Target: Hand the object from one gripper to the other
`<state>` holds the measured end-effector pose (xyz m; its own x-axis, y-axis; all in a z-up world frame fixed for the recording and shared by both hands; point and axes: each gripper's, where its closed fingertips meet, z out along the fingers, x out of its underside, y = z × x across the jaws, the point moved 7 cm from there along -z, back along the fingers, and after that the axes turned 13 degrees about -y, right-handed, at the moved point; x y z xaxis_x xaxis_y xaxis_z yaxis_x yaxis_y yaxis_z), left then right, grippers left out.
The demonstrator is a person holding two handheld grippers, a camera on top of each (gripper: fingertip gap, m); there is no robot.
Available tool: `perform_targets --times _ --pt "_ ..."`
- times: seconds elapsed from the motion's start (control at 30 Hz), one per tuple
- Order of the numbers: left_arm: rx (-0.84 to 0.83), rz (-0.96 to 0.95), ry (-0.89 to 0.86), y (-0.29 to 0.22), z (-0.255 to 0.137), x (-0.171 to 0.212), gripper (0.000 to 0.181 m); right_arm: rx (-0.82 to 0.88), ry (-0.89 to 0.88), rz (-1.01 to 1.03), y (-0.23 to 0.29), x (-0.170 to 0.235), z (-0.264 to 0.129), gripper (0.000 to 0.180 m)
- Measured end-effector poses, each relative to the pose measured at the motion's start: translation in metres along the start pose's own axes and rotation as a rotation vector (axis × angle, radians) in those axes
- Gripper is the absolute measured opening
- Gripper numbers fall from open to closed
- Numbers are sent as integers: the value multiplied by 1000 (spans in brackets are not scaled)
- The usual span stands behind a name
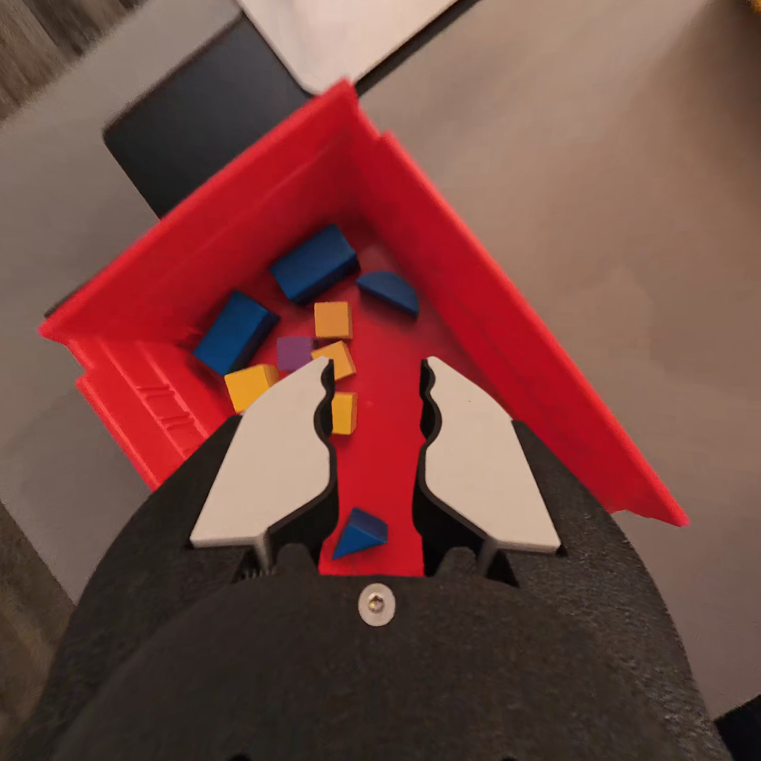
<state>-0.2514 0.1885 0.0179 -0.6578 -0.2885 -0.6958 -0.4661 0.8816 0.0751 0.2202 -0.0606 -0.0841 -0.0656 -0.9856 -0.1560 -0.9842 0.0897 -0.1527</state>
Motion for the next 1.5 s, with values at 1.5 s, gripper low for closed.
perform_targets --times 1.5 --pt "1092 -90 -489 -172 -72 -82 33 30 -1844 -1090 249 -11 -210 61"
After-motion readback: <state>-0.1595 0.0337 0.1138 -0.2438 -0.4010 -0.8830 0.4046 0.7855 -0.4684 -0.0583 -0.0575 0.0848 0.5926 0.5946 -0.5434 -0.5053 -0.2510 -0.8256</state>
